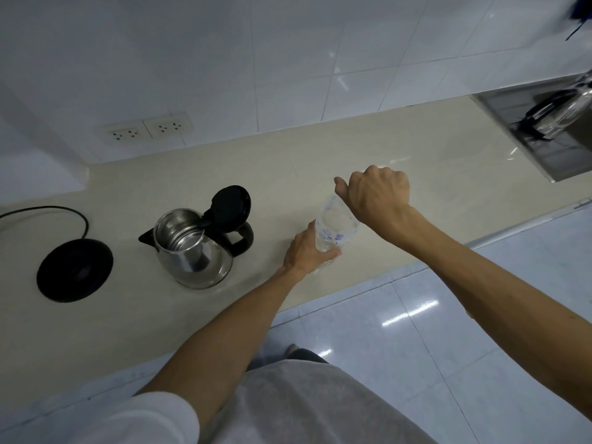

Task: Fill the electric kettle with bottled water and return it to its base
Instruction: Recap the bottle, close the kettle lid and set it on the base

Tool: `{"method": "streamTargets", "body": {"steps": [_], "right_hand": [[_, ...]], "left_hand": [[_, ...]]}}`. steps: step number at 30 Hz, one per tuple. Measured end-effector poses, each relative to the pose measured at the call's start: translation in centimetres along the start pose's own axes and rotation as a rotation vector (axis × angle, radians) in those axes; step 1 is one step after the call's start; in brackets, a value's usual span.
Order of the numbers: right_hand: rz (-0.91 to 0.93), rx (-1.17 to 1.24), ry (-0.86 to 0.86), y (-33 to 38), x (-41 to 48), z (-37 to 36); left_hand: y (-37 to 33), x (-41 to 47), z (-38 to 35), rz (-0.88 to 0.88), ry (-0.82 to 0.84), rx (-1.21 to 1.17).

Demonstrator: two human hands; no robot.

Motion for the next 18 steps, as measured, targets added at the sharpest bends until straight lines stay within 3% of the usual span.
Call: {"method": "streamTargets", "body": {"steps": [8, 11, 15, 18], "right_hand": [[-0.085, -0.016, 0.114, -0.3, 0.8, 0.2], [-0.101, 0.051, 0.040, -0.1, 0.7, 1.7], [0.054, 0.394, -0.142, 2.7, -1.2, 4.8], [0.109, 0.735, -0.097, 5.7, -3.1, 5.0]], "left_hand": [[0.2, -0.3, 0.4, 0.001, 0.061, -0.123], [1.2, -1.2, 1.4, 0.034, 0.073, -0.165], [3.7, -4.3, 3.5, 0.066, -0.006, -0.162], [6.5, -8.0, 5.3, 0.132, -0.083, -0.210]]}}
Point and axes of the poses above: each hand's wrist, its own x-axis towards the middle knuckle, its own z-axis out of the back of the hand, y = z × x, the point moved 7 cm from there along x, towards the middle knuckle, and after that the axes turned 15 degrees about -z, right-handed, at the moved point
